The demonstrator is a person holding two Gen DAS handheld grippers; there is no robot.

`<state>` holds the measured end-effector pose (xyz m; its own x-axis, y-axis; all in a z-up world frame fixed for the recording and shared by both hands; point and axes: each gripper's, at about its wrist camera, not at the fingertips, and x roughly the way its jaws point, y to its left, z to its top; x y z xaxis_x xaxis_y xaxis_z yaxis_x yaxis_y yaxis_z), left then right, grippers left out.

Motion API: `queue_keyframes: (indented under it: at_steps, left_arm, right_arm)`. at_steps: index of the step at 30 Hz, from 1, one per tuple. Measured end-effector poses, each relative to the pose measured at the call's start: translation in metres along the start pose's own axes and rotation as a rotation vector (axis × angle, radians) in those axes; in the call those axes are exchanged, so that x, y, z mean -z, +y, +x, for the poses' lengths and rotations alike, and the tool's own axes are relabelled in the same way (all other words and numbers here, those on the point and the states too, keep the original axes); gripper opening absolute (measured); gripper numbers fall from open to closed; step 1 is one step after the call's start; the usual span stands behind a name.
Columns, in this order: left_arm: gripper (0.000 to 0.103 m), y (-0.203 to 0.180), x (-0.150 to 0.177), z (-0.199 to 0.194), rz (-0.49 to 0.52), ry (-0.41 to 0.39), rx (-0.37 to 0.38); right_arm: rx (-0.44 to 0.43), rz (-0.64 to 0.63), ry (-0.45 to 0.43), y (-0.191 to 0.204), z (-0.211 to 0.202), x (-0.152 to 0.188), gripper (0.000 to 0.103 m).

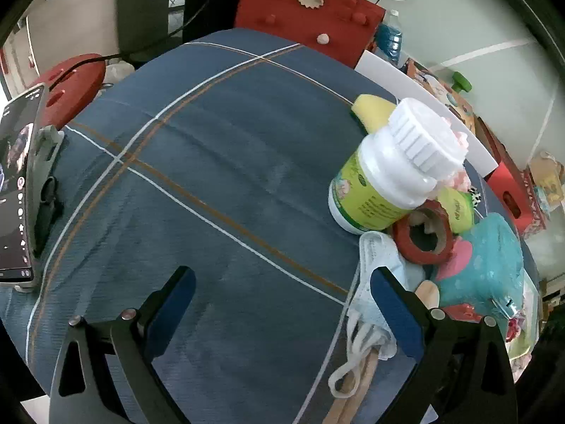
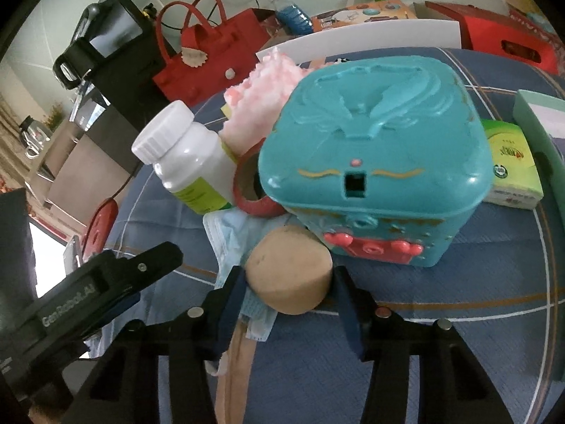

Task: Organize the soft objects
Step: 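Close the right tool on the beige round sponge, then grasp the blue face mask with the left tool while the right tool holds the sponge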

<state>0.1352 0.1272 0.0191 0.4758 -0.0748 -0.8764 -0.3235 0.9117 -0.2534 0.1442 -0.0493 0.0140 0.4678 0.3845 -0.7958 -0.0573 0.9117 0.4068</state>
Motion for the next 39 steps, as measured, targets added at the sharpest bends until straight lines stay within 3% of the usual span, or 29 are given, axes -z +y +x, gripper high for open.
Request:
queue_keyframes:
  at_steps: [12, 25, 29, 31, 37, 39]
  left_arm:
    - [0.099, -0.027, 0.006, 0.004, 0.065, 0.022, 0.04]
    - [0.098, -0.059, 0.015, 0.014, 0.163, 0.055, 0.031]
    - [0.084, -0.075, 0.019, 0.024, 0.213, 0.078, 0.023]
    - [0.082, -0.082, 0.021, 0.027, 0.249, 0.076, 0.011]
    - [0.053, -0.093, 0.021, 0.029, 0.3, 0.066, 0.024]
    - [0.037, -0.095, 0.021, 0.028, 0.302, 0.067, 0.044]
  right_arm:
    - [0.037, 0.018, 0.002, -0.022, -0.034, 0.007, 0.052]
    - [0.099, 0.078, -0.045, -0.063, -0.075, 0.003, 0.052]
    - [0.108, 0.098, -0.08, -0.073, -0.088, -0.002, 0.052]
    - [0.109, 0.109, -0.09, -0.077, -0.093, -0.003, 0.052]
    - [0.106, 0.129, -0.105, -0.082, -0.098, -0.006, 0.052]
    - [0.105, 0.132, -0.11, -0.084, -0.101, -0.006, 0.052]
